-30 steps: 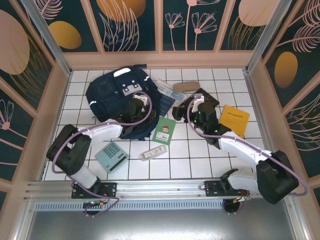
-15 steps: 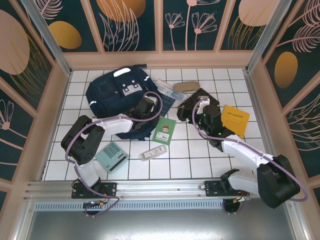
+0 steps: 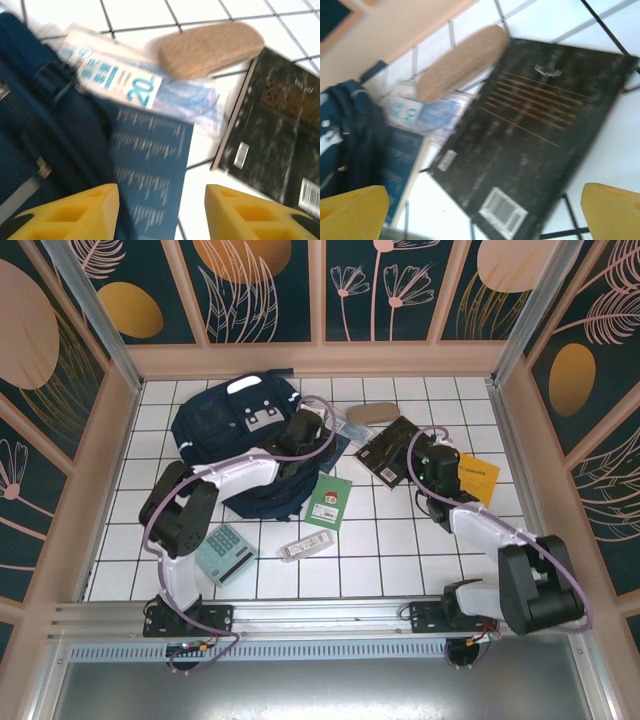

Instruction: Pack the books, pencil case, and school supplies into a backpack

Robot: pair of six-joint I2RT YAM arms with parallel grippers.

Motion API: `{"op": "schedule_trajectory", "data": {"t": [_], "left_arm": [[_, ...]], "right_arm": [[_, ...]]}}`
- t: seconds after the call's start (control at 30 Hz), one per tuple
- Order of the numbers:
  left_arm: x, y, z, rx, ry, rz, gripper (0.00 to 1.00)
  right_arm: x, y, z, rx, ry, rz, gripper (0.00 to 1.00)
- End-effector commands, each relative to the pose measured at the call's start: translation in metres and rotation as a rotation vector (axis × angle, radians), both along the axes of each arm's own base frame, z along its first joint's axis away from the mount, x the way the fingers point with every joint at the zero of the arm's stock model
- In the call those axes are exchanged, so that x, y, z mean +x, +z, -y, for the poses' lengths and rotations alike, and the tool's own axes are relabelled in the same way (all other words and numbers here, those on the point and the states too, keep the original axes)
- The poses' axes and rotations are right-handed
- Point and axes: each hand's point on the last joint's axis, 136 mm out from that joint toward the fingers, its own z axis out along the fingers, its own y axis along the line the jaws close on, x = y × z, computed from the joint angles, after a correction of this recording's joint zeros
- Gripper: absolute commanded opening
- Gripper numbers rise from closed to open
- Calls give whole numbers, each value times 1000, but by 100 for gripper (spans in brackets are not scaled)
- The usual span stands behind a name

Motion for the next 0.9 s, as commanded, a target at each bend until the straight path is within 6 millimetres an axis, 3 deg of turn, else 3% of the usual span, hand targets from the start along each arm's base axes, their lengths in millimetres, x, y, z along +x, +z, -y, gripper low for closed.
{"op": "schedule_trajectory", "data": {"t": [0.0,0.27,0.4,0.63,0.87], "left_arm": [[10,-5,33,-113,-41,-25,48],[28,-34,82,-226,-119,-92,48],[29,-52,100,-241,-157,-133,47],[19,-78,115,-224,-191,-183,44],[5,-94,121,-211,-216,-224,34]], "right_arm": [[18,-3,13,44,-78,-30,99],[27,-36,27,66,-129,-106,98],[27,-51,28,144,-106,-130,90],[28,-65,21,195,-76,-157,86],[32,-79,3,297,-21,-192,84]]}}
